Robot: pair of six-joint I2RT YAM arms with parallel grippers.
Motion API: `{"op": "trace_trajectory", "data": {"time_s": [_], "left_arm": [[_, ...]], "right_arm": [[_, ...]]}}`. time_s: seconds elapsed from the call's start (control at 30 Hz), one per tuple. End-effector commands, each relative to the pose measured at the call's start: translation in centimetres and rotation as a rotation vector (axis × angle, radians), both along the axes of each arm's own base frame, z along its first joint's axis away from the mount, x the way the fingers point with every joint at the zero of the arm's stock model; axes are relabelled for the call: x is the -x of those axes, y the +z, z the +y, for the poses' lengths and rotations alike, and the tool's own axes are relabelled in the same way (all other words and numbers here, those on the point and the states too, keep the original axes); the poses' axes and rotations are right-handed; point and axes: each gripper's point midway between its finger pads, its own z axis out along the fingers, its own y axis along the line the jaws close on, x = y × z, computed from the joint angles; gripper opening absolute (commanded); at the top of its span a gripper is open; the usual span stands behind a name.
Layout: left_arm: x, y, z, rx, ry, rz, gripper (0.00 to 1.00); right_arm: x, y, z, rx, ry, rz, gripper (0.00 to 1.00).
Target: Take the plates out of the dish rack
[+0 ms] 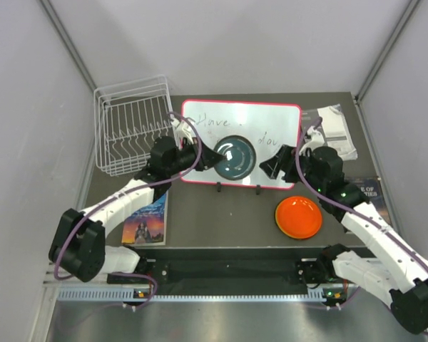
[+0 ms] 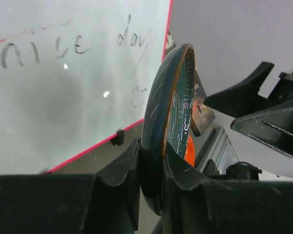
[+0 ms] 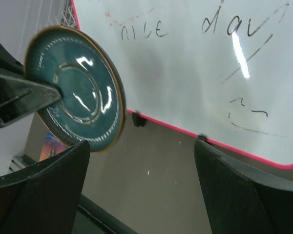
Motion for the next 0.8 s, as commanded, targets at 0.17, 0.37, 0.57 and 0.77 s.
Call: {"op": "trace_trajectory", "data": {"time_s": [0.17,0.37,0.57,0.77], "left_arm": [[1.7,4.7,-4.4,0.153,-0.148,-0.135,0.0],[2.4,5.0,-5.6,0.198,-0.214,-0.135,0.0],[2.8,3.8,-6.1,0.219,-0.252,-0.099,0.0],[3.6,3.1,-6.6,0.256,-0.315,-0.06,0.0]], "right_arm": [[-1.5,0.2,2.0,-0.079,0.051,-0.027,0.86],[-1.4,0.0,3.7,-0.139,0.131,-0.042,0.68],[-0.7,-0.3,4.4,-0.171,0.185,-0.071,0.33],[-0.5,0.0,4.4,-0.187,0.195,-0.116,0.29]]}}
